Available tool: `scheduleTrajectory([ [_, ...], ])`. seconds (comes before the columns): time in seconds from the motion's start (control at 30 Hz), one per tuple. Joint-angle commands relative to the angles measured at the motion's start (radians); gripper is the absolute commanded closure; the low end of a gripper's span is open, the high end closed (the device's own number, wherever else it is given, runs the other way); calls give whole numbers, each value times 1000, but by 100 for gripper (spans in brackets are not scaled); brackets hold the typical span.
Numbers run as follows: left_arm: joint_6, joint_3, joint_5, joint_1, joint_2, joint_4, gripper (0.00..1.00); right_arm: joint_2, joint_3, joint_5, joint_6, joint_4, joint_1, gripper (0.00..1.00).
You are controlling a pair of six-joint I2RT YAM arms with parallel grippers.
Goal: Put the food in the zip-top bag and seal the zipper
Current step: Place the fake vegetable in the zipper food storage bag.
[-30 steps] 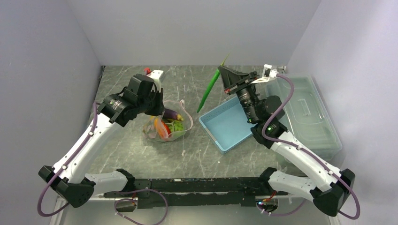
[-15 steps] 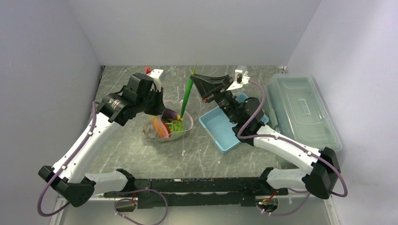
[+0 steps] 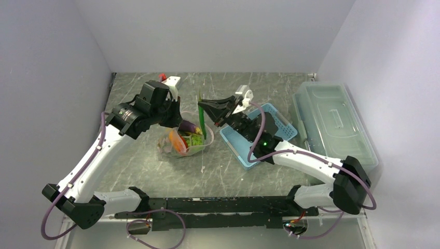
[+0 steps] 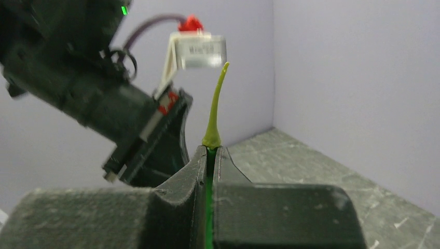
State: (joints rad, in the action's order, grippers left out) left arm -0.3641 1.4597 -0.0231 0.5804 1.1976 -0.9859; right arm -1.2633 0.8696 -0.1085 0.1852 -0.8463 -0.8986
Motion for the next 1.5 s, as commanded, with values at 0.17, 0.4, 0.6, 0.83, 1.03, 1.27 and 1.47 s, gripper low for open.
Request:
scheduleTrajectory([
  [0.17, -13, 39, 14, 1, -20, 12, 100, -45, -48, -73, -39, -50, -6, 100],
  [0.4, -15, 39, 14, -1, -13, 10, 100, -25, -101, 7, 71, -109, -19, 100],
  [0.6, -22, 32, 14, 0, -10, 20, 100, -1, -139, 127, 146, -158, -61, 100],
  [0.83, -31, 34, 14, -1, -7, 21, 100, -22, -137, 231, 107, -174, -131, 100],
  [1.03, -39, 39, 14, -1, -4, 13, 100, -44, -155, 349, 78, -211, -177, 100],
  [1.27, -52, 46, 28, -1, 6, 8, 100, -91, -154, 509, 57, -252, -238, 100],
  [1.47, -64, 54, 26, -1, 14, 1, 100, -111, -155, 558, 27, -255, -278, 100],
])
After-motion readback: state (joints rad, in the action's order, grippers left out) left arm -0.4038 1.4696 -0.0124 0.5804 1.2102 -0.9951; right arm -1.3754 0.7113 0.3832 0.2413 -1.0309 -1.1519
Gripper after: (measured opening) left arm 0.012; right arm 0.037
